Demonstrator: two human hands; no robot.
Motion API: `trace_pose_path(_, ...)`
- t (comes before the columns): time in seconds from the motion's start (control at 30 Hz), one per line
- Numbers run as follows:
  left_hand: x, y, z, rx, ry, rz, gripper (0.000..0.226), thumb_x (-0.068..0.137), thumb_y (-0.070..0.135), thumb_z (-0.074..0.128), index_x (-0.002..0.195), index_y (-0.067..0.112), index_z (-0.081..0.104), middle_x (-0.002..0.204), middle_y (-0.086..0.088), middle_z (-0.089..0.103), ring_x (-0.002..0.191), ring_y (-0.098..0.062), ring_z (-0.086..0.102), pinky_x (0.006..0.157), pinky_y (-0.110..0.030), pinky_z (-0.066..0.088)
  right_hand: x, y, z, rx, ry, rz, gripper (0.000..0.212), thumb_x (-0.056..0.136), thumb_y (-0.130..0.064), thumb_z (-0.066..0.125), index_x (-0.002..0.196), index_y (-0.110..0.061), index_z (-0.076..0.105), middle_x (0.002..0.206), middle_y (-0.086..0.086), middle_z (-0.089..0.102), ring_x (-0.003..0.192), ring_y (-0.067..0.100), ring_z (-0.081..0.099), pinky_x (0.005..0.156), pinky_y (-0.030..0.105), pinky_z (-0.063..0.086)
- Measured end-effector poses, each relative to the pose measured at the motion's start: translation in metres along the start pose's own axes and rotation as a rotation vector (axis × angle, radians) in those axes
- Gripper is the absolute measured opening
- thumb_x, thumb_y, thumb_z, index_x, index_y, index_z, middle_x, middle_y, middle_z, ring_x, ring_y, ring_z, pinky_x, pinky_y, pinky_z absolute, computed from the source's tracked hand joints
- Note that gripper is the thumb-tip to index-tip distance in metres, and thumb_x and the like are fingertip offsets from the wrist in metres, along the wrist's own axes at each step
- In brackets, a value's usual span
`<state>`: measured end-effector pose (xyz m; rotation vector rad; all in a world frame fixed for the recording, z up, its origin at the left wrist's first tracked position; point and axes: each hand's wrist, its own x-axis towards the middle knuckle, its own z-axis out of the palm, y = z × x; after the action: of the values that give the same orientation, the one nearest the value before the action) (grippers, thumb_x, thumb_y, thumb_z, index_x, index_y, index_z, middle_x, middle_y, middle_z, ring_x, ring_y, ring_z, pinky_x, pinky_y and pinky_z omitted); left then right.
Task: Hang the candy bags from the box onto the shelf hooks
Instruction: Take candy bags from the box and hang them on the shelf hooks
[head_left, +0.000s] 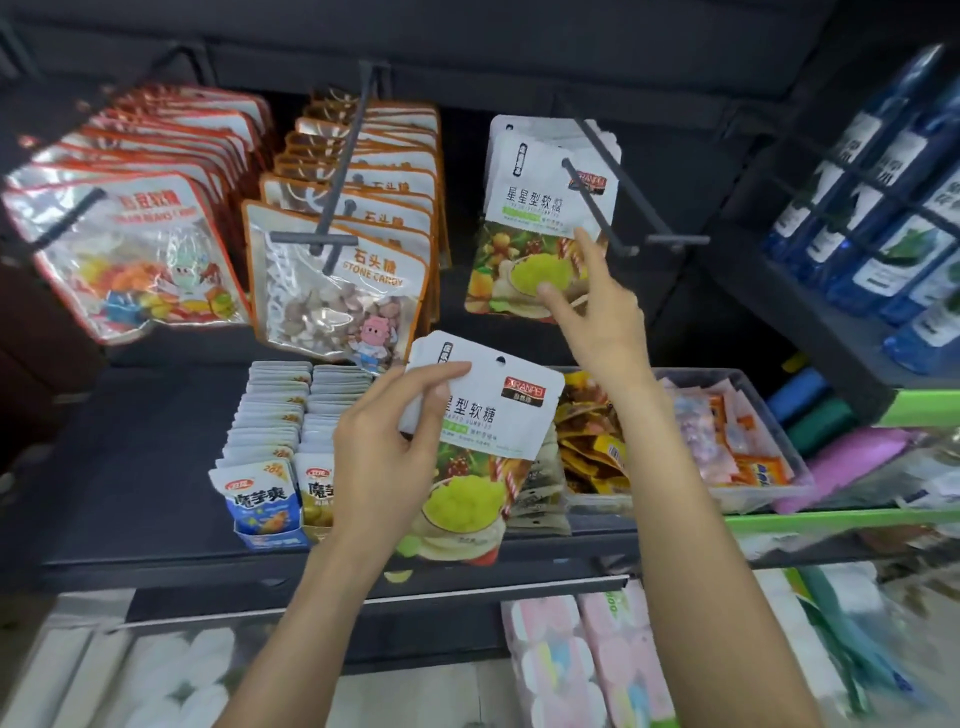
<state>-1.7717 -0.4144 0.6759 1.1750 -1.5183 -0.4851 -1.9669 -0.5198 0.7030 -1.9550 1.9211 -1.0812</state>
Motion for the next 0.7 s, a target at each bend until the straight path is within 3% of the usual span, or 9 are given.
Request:
trace_pose_path(0.1,-0.002,0.005,0.003,-0.094,0.006,-0.037,0.019,0.095,0.019,0.055,0.105,0.029,0.068,0.105,0.011,0.067,0.093,0.004,0.059,0.069,-0.007,0.041,-0.046,0.005,-0.016,0.393,-0.041,0.073,0.026,0.098,-0.038,0.051,0.123,-0.032,0.058,0.093,-0.013,0.066,0.090,0.011,0.065,0.083,0.033,0.052)
trace_pose_path(0.17,-0.003,0.008,0.007,-0.158,0.021,-0.073,0.017,0.095,0.021,0.059,0.103,0.034,0.066,0.104,0.011,0.068,0.089,0.001,0.060,0.065,-0.010,0.042,-0.078,-0.001,-0.026,0.600,-0.076,0.154,0.027,0.094,-0.042,0.051,0.111,-0.027,0.064,0.094,-0.013,0.069,0.093,0.004,0.065,0.079,0.024,0.051)
trace_pose_path(0.23,-0.004,0.013,0.012,-0.215,0.036,-0.111,0.018,0.092,0.020,0.062,0.101,0.034,0.066,0.106,0.014,0.068,0.098,-0.002,0.061,0.071,-0.015,0.048,-0.104,-0.009,-0.030,0.737,-0.100,0.187,0.031,0.082,-0.042,0.058,0.106,-0.024,0.065,0.095,-0.016,0.071,0.093,0.000,0.065,0.075,0.019,0.052)
trace_pose_path(0.33,-0.004,0.025,0.019,-0.341,0.018,-0.163,0.023,0.087,0.012,0.068,0.097,0.032,0.066,0.100,0.025,0.068,0.100,0.004,0.061,0.074,-0.012,0.049,-0.125,-0.011,-0.025,0.818,-0.062,0.206,0.029,0.079,-0.025,0.070,0.107,-0.022,0.064,0.100,-0.012,0.073,0.095,0.004,0.068,0.074,0.022,0.056)
trace_pose_path(0.43,-0.002,0.034,0.025,-0.429,-0.070,-0.162,0.020,0.086,0.012,0.068,0.094,0.030,0.068,0.097,0.026,0.069,0.100,0.002,0.063,0.078,-0.018,0.052,-0.131,-0.005,-0.030,0.904,0.107,0.266,0.024,0.084,-0.008,0.069,0.105,-0.019,0.066,0.098,-0.007,0.075,0.094,0.009,0.070,0.073,0.024,0.057)
trace_pose_path(0.53,0.008,0.040,0.025,-0.389,-0.133,-0.073,0.019,0.090,0.013,0.064,0.091,0.031,0.069,0.096,0.021,0.070,0.097,-0.003,0.064,0.083,-0.026,0.052,-0.130,0.002,-0.046,0.947,0.226,0.251,0.020,0.084,-0.004,0.067,0.100,-0.016,0.066,0.092,-0.010,0.075,0.091,0.008,0.070,0.071,0.020,0.055)
trace_pose_path(0.63,0.022,0.048,0.023,-0.328,-0.212,0.022,0.020,0.089,0.016,0.066,0.099,0.033,0.065,0.103,0.024,0.067,0.096,-0.003,0.065,0.081,-0.024,0.053,-0.124,0.008,-0.062,0.896,0.274,0.160,0.018,0.079,-0.013,0.068,0.096,-0.018,0.065,0.091,-0.008,0.075,0.089,0.008,0.069,0.074,0.021,0.054)
trace_pose_path(0.7,0.032,0.054,0.023,-0.275,-0.248,0.091,0.026,0.088,0.015,0.068,0.104,0.035,0.063,0.106,0.027,0.065,0.092,0.000,0.065,0.074,-0.019,0.053,-0.118,0.010,-0.072,0.858,0.294,0.098,0.017,0.082,-0.009,0.067,0.095,-0.019,0.064,0.088,-0.010,0.074,0.086,0.007,0.068,0.075,0.022,0.054)
